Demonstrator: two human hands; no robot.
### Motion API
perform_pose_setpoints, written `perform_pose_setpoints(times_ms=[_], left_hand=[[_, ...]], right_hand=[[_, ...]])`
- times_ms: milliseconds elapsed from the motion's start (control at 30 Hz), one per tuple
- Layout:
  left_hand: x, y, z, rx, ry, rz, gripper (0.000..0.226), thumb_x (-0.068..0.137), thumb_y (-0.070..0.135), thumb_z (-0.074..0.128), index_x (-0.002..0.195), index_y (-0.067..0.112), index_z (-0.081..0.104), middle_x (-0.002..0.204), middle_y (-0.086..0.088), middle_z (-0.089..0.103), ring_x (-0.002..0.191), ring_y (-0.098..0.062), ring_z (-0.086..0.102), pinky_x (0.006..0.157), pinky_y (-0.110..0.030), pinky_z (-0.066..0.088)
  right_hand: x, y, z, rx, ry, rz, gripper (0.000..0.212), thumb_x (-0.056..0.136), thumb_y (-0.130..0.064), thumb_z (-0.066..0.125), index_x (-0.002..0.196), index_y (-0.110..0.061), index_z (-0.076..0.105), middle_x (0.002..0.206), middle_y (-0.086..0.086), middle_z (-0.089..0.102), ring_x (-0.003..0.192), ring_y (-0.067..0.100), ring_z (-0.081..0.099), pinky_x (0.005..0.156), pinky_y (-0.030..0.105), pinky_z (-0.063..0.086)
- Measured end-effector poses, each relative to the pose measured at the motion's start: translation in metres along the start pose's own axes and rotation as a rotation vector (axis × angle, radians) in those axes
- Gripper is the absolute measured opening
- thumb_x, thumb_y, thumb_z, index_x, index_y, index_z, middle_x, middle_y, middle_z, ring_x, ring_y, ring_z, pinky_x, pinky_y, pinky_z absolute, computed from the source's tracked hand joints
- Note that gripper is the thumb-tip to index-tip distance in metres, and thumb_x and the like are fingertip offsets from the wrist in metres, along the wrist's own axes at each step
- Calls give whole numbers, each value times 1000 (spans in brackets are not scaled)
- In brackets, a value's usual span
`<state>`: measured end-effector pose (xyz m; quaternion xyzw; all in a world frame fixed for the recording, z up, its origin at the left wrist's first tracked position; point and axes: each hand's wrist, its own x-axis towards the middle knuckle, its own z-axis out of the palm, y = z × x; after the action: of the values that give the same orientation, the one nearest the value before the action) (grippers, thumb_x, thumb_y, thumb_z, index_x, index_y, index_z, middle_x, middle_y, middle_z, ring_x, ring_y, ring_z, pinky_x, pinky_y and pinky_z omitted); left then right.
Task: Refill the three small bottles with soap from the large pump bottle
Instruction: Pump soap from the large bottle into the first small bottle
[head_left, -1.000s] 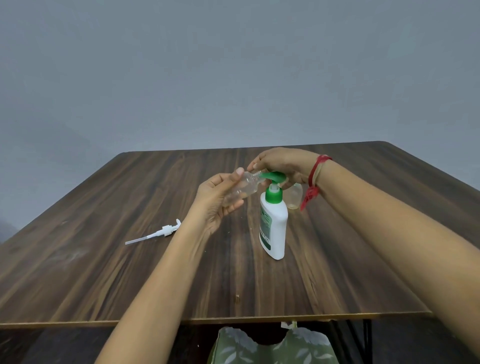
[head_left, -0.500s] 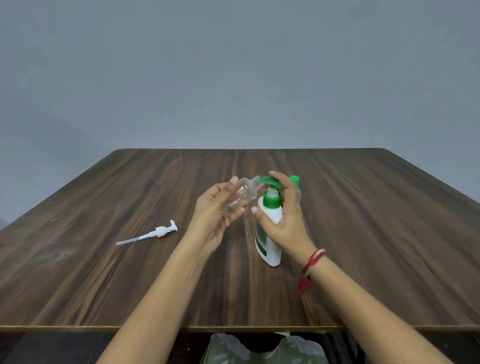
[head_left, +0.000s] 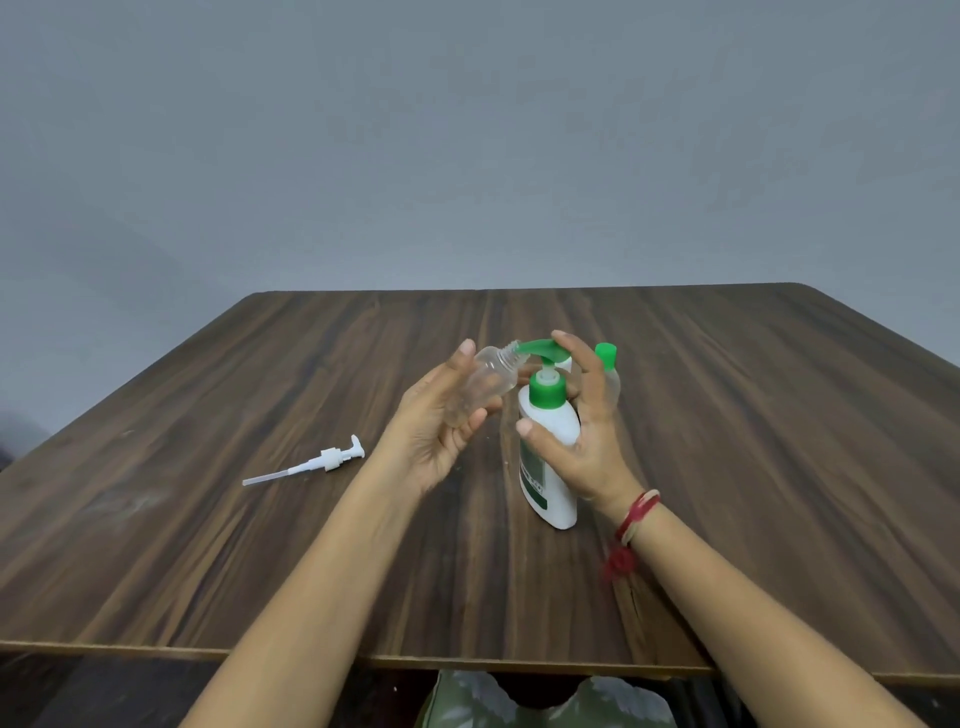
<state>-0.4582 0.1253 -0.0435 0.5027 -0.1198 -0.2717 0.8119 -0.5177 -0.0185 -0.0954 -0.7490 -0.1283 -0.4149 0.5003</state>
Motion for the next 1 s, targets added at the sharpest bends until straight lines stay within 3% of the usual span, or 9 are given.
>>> perform_pose_setpoints(times_ms=[133, 233, 333, 467, 600, 733, 867, 1000], left_hand=[[5, 3, -5, -35, -9, -28, 44, 67, 43, 69, 96, 11, 67, 86, -5, 75, 56, -11, 66, 45, -13, 51], [8, 6, -7, -25, -16, -29, 43, 67, 42, 69, 97, 11, 66, 84, -5, 74, 55, -10, 65, 43, -13, 50], [13, 6, -10, -36, -29, -52, 48, 66, 43, 72, 100, 10, 68, 94, -10, 73, 53, -11, 64, 40, -13, 49], [21, 5, -14, -32, -56, -79, 50, 66, 44, 73, 103, 11, 69, 103, -11, 71, 52, -12, 64, 37, -14, 48], [25, 6, -11, -1, -76, -70, 47, 66, 43, 71, 99, 11, 69, 90, -9, 73, 51, -11, 63, 36, -13, 46], [29, 7, -11, 28, -66, -41, 44, 67, 42, 69, 97, 10, 68, 81, -6, 73, 48, -10, 62, 34, -12, 45], [32, 2, -13, -5, -68, -44, 42, 67, 43, 69, 94, 11, 68, 81, -6, 73, 45, -11, 61, 33, -12, 44], [34, 0, -12, -3, -72, -38, 41, 66, 43, 69, 92, 11, 68, 76, -6, 72, 44, -11, 60, 33, -12, 43]], right_hand=[[4, 4, 2, -19, -48, -7, 77, 73, -47, 71, 137, -45, 27, 131, 1, 49, 119, 18, 54, 104, 42, 43], [7, 7, 5, -29, -40, -12, 78, 72, -37, 71, 135, -45, 27, 132, -16, 45, 120, 21, 53, 104, 41, 42], [7, 7, 12, 1, -9, -2, 69, 73, -25, 62, 134, -29, 30, 128, -30, 42, 118, 17, 52, 103, 31, 41], [6, 14, 12, -9, 9, 10, 71, 76, -23, 59, 138, -39, 27, 136, -16, 42, 122, 23, 50, 107, 42, 39], [7, 18, 10, -61, 27, 7, 75, 77, -20, 58, 139, -45, 23, 139, 5, 41, 123, 29, 49, 103, 54, 39], [7, 15, 12, -50, 68, -31, 70, 75, -16, 57, 131, -47, 30, 128, 13, 47, 112, 25, 56, 98, 48, 45], [8, 20, 14, -34, 54, -18, 69, 75, -15, 56, 130, -47, 31, 127, 12, 48, 111, 32, 55, 97, 53, 44], [9, 21, 14, -3, 69, -67, 64, 75, -14, 56, 127, -43, 33, 122, 5, 48, 94, 23, 60, 86, 35, 49]])
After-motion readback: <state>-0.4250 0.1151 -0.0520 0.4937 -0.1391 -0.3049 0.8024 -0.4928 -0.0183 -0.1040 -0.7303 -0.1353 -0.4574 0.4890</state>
